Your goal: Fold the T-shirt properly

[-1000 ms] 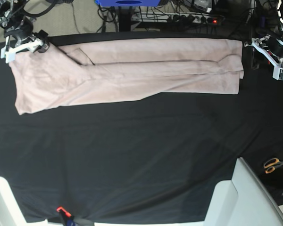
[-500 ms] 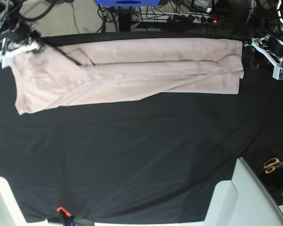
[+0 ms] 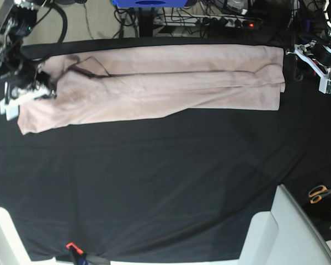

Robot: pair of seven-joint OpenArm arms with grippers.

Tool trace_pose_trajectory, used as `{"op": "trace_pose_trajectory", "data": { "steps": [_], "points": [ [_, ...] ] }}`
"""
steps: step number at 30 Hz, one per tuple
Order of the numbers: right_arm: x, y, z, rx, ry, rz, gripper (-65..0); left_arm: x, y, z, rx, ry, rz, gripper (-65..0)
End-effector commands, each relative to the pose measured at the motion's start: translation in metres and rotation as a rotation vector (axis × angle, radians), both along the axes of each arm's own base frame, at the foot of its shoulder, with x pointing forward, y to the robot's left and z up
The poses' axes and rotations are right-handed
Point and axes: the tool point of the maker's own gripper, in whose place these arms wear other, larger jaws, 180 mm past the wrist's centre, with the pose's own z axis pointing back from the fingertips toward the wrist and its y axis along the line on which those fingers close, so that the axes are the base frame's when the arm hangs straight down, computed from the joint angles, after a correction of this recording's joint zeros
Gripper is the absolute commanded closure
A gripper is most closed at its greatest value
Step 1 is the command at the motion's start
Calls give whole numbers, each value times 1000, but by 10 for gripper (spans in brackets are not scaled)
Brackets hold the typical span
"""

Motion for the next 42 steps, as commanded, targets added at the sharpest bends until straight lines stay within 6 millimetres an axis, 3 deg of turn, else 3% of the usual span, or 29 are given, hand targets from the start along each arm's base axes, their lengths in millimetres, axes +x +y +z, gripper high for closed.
{"op": "trace_pose_trajectory", "data": {
  "steps": [1,7,10,13,19,23,29,34,42],
  "points": [
    [13,0,10,3,-41,-3,-8,6,3,9,16,-30,-8,-365],
    [31,2,1,42,-21,0,-30,6,4,9,17,-30,-9,-365],
    [30,12,-15,74,29,38,-164,6,4,10,19,-30,-10,-365],
    [31,16,-14,67,3,91,-284,6,4,10,19,-32,-10,-365],
    [46,10,27,-55,-160,225,-284,7,4,10,15,-36,-10,-365],
    [24,5,49,-142,-192,239,-282,6,5,11,14,-38,-2,-365],
    [-20,16,22,-63,-96,96,-254,6,5,11,12,-39,0,-367],
    [-21,17,5,-35,-98,74,0,5,3,9,4,-39,5,-367],
    [-21,21,-8,-4,-68,65,-9,5,3,9,4,-39,5,-372]
  ]
}}
